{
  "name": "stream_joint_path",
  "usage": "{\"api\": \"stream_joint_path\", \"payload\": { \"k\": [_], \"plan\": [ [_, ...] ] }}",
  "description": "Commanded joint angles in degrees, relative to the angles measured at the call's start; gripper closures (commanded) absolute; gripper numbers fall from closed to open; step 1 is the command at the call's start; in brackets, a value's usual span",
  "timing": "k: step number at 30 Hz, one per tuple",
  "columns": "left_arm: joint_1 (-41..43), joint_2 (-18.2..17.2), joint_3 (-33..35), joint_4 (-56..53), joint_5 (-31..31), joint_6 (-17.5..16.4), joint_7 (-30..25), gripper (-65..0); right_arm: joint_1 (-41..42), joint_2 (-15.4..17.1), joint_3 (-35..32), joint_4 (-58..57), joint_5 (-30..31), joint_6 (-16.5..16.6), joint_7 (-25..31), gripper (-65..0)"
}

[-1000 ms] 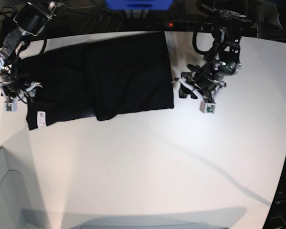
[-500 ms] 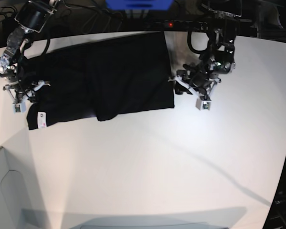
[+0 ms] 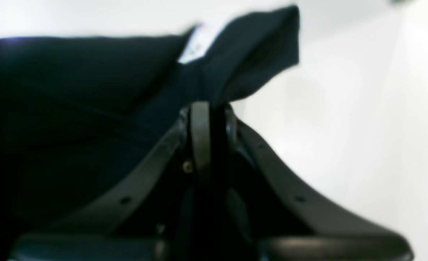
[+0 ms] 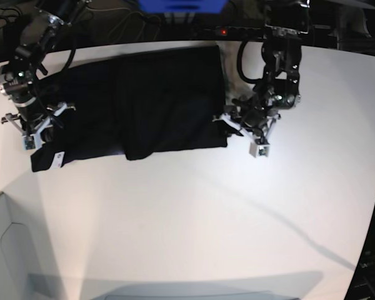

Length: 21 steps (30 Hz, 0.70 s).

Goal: Fold the T-shirt properly
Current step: 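Grasp the shirt's end with the right gripper and fold it over onto the stack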

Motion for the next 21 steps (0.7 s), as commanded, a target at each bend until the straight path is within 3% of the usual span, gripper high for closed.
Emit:
{"api": "stream_joint_path", "payload": {
  "k": [1,6,12,15,21],
  "plan": [
    [0.21,-0.12,-0.02,-0.18,-0.09,-0.01,0.83,-23.4,-0.57,0.05,0.00,2.42,0.70,0.62,1.02,0.0],
    [-0.85,-0.03,-0.11,-1.67,-0.17,-0.01,0.83,-23.4,-2.94,-3.56,-2.29,8.32,0.78,0.62,1.02,0.0],
    [-0.94,-0.03,-0.11,-1.67,-0.17,-0.01,0.83,-23.4,-4.52,-8.65,-11.08,10.69,0.78,0.62,1.02,0.0],
    [-0.85,-0.03,-0.11,-1.67,-0.09,-0.01,0.83,-23.4,-4.79,-11.64,-17.94,10.69,1.66,0.62,1.02,0.0],
    [-0.50,-0.38,-0.11,-1.67,-0.09,-0.01,1.10,-23.4,-4.79,-11.81,-35.52,9.90,3.60,0.62,1.02,0.0]
  ]
}}
